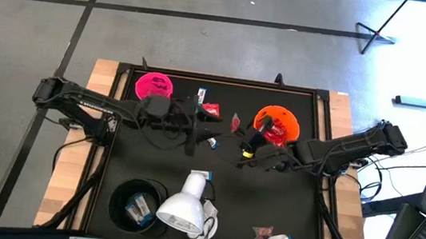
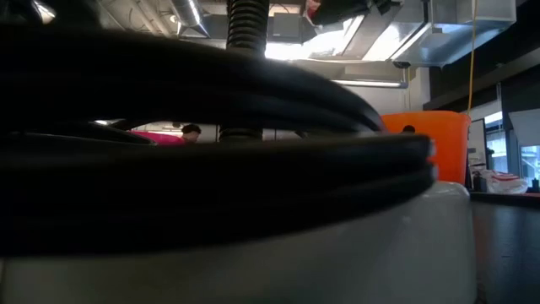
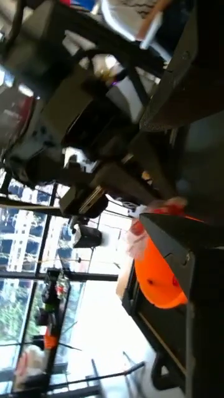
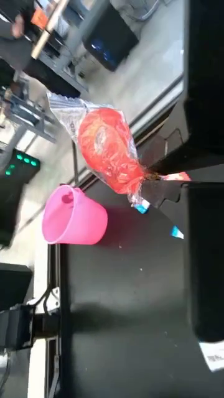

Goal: Sort candy
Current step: Put the orange gummy into the pink bucket

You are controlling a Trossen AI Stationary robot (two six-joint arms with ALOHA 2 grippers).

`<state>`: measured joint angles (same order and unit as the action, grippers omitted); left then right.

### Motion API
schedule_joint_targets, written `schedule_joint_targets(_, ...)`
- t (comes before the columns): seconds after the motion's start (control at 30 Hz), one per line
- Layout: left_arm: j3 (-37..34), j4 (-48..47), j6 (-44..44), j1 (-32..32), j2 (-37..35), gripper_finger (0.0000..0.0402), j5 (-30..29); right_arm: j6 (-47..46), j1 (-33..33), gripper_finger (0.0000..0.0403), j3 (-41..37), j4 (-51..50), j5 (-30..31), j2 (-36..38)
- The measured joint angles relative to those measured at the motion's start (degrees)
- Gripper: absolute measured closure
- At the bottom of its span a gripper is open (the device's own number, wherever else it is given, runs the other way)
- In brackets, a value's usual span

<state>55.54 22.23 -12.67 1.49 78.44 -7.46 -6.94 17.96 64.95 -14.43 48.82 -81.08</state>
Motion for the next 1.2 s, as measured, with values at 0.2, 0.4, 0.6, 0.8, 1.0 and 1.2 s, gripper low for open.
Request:
schedule_joint_targets(0.2, 1.0, 0.1, -3.9, -1.3, 2.9, 0.0182, -2.4, 3.0, 0.0, 0.0388, 0.0, 3.3, 0.5, -3.3)
schedule_joint_targets(0.4, 1.0, -0.9, -6.5, -2.3, 3.6, 0.0182, -3.4, 4.4, 0.0, 0.0388, 0.0, 6.1, 0.7, -5.3)
schedule_joint_targets(0.6, 1.0, -1.5, -6.8, -2.3, 4.2, 0.0182, -3.4, 6.1, 0.0, 0.0388, 0.0, 9.6, 2.2, -5.4)
schedule_joint_targets(0.8, 1.0, -2.1, -6.9, -2.3, 4.6, 0.0182, -3.7, 7.6, 0.0, 0.0388, 0.0, 11.9, 2.1, -5.4)
schedule_joint_targets(1.0, 1.0, -2.2, -6.5, -2.3, 4.6, 0.0188, -5.1, 7.7, 0.0, 0.0388, 0.0, 11.8, 2.0, -5.4)
schedule_joint_targets(1.2, 1.0, -2.2, -5.8, -2.2, 4.6, 0.0233, -4.9, 7.7, 0.0, 0.0388, 0.0, 11.8, 1.5, -5.4)
